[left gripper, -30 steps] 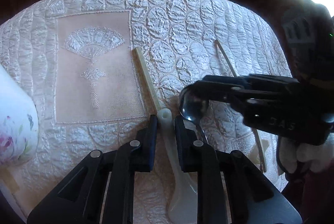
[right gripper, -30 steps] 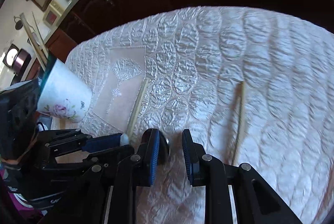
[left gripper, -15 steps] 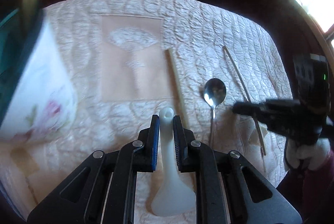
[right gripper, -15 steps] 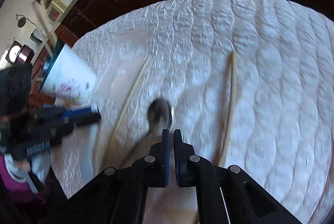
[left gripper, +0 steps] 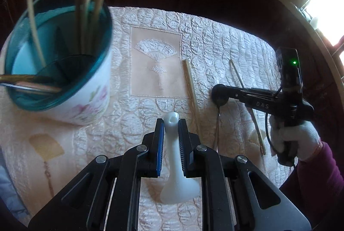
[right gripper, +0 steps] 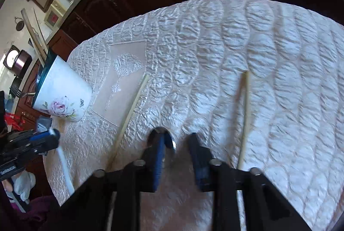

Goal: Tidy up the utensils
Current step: 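Lift both spoons and carry them over the cup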

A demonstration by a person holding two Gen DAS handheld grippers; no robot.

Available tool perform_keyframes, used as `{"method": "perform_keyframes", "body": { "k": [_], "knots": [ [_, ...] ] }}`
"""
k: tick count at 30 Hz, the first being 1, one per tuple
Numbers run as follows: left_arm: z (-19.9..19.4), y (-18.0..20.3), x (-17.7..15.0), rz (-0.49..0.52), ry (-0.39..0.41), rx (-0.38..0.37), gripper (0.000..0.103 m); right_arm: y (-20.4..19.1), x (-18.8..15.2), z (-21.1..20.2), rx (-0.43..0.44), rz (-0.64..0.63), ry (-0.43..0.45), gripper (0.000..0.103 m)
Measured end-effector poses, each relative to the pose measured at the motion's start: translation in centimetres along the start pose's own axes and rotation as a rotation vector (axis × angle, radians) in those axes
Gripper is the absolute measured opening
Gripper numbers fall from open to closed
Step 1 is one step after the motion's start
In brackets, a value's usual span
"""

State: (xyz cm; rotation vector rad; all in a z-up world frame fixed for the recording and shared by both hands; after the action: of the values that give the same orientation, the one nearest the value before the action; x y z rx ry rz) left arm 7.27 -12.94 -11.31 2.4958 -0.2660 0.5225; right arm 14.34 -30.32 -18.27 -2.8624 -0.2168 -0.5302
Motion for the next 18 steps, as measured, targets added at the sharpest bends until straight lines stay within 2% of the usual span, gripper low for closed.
{"method": "perform_keyframes", "body": {
  "k": [3, 10, 14, 18],
  "knots": [
    [-1.0, -0.3, 0.2, -0.01, 0.018, 0.003, 0.012, -0.4, -0.4, -0.8, 0.018, 0.009, 0.0, 0.003],
    [-3.1, -0.2, 0.5, -0.024, 0.061, -0.003, 0.012, 0.7, -2.1, -5.1, -0.024, 0.048, 0.057, 0.003],
    [-5.3, 0.0, 0.9, -0.019, 0.079, -0.01, 0.012, 0.9, -1.5, -7.9, -0.027, 0.066, 0.114, 0.003],
    [-8.5, 0.2, 2.2, -0.024, 0.144, -0.017, 0.012, 0.5, -0.3, -10.7, -0.036, 0.05, 0.167, 0.003]
  ]
}}
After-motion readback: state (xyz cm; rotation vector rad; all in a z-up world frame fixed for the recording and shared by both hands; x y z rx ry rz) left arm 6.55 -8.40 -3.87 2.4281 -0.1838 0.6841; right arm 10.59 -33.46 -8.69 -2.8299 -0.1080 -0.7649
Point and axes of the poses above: each gripper's, at about its wrist camera, not at the fingertips, and z roughly the way its jaws point, y to its right, x to its top, the point moved 10 cm from there along z, roughly the way its jaws point, and after that the axes turned 14 degrees about -x, right-handed, at the moved point
